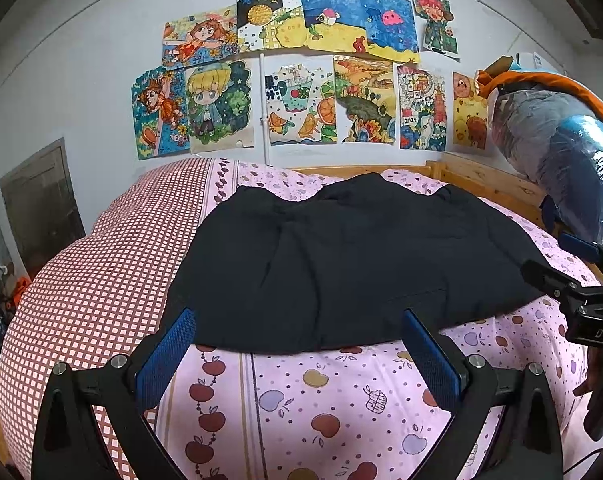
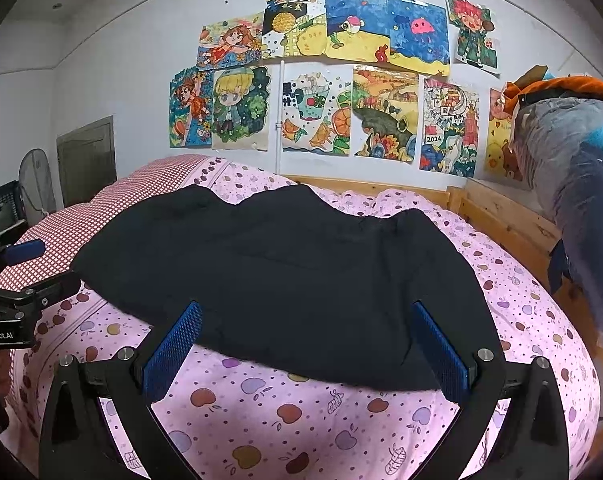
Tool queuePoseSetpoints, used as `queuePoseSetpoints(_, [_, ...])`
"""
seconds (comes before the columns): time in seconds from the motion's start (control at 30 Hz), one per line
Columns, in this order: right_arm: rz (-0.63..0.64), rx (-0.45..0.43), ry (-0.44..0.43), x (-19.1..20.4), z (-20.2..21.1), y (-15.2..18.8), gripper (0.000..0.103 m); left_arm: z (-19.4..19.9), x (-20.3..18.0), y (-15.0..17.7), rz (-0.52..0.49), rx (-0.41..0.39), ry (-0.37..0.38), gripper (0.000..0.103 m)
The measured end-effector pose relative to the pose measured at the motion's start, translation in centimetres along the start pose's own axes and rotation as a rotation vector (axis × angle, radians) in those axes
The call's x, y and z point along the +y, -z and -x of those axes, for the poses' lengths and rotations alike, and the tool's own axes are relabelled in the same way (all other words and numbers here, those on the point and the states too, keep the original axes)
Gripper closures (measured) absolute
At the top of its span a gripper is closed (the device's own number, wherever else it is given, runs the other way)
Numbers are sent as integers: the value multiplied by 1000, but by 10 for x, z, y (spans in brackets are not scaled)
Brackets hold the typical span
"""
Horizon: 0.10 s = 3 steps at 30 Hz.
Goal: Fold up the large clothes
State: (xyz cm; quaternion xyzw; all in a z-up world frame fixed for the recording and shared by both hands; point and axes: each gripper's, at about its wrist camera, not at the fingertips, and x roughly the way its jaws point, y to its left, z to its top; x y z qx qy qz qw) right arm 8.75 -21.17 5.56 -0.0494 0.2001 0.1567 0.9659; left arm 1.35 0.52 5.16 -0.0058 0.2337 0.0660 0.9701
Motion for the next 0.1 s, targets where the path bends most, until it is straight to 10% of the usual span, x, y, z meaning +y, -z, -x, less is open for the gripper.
queuePoseSetpoints(0.1, [-4, 3, 0, 0, 0, 1, 1, 3, -2, 1, 0, -11, -1, 0])
